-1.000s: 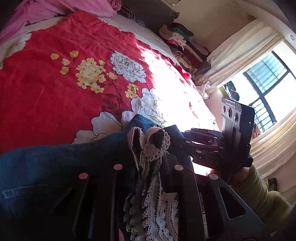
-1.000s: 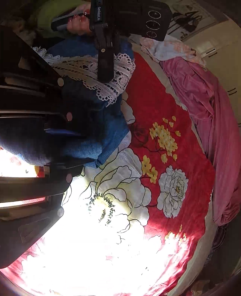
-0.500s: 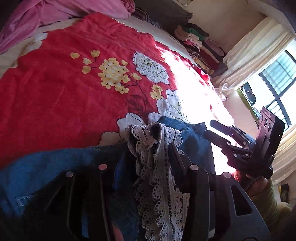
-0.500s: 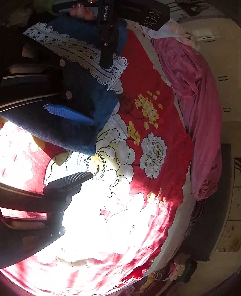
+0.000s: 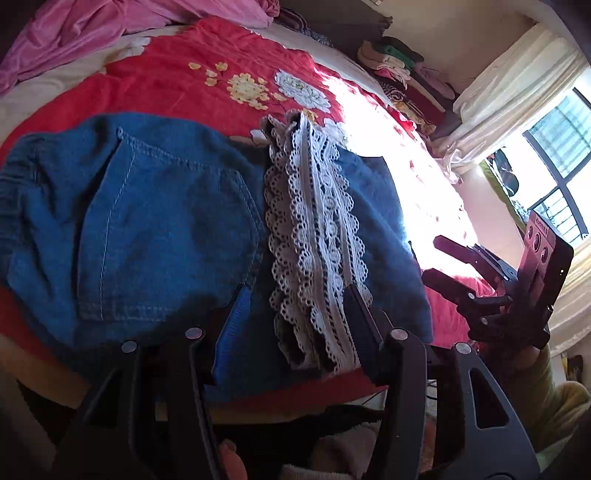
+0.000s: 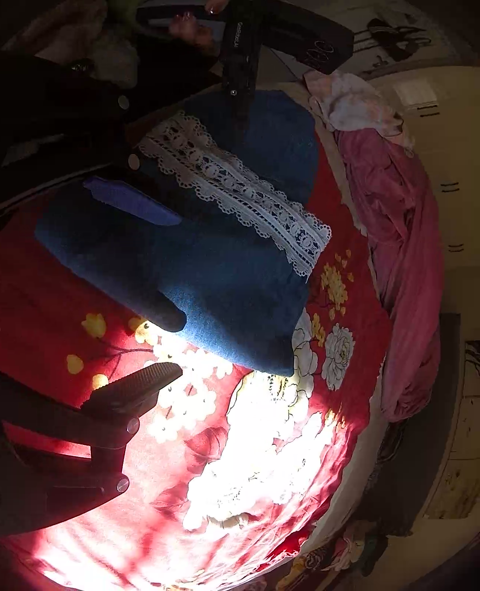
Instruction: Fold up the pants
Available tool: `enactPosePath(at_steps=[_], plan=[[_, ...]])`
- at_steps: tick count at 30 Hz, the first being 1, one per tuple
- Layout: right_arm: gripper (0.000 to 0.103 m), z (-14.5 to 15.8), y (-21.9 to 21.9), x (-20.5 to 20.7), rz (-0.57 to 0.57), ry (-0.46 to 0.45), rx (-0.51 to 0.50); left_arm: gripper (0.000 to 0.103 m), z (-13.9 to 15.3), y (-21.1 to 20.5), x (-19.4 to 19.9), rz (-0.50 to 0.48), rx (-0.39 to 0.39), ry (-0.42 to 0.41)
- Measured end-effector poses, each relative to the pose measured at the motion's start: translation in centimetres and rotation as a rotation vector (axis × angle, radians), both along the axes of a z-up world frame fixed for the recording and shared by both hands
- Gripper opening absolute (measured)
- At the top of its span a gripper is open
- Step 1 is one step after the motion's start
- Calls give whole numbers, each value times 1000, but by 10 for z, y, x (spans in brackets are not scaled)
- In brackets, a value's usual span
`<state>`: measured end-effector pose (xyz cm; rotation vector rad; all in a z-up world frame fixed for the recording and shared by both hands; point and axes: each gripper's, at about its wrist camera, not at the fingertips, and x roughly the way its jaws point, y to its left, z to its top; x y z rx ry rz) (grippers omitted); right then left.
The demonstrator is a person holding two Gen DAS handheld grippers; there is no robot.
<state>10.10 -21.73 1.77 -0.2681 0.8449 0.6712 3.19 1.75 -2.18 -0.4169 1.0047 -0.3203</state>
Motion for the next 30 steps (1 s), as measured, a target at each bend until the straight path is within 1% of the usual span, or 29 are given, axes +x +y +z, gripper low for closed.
enactPosePath(at_steps=[3, 4, 5, 6, 7, 9, 10, 11, 14, 15, 17, 19, 20, 22, 23, 25, 30], plan=[[77, -10, 1, -7, 2, 18, -5, 45, -10, -12, -2, -2, 27, 39], [82, -14, 1, -9, 1, 27, -4, 45, -13, -17, -1, -5, 34, 48], [82, -19, 2, -10, -5, 40, -10, 40, -16, -23, 0, -7, 45, 52], [82, -25, 2, -13, -10, 52, -14, 30, -18, -30, 0, -10, 59, 51], [82, -29, 2, -15, -8, 67, -13, 17, -20, -36, 1, -21, 81, 48], [82, -33, 1, -19, -11, 76, -9, 12, -18, -40, -2, -20, 118, 42], [82, -30, -1, -21, -11, 70, 3, 9, -13, -39, -5, -24, 126, 34], [82, -26, -3, -24, -7, 55, 23, 8, -8, -36, -9, -24, 139, 26], [82, -6, -6, -33, 18, -19, 63, 9, -4, -33, -20, -32, 207, 18], [82, -2, -3, -34, 37, -31, 67, 12, -9, -31, -21, -26, 218, 30], [82, -1, 5, -36, 62, -54, 50, 16, -16, -30, -18, -8, 211, 46], [82, -7, 16, -36, 88, -52, 17, 20, -15, -30, -17, -2, 218, 40], [82, -12, 21, -35, 96, -46, -3, 24, -13, -30, -18, 0, 229, 30], [82, -28, 30, -32, 98, -12, -78, 30, -10, -29, -18, 7, 245, 17], [82, -38, 33, -31, 94, 2, -114, 31, -9, -29, -19, 7, 244, 12], [84, -45, 34, -32, 89, -9, -116, 35, -7, -29, -21, 7, 254, 2], [83, -39, 29, -31, 73, 23, -85, 38, -2, -29, -23, 14, 280, -23]])
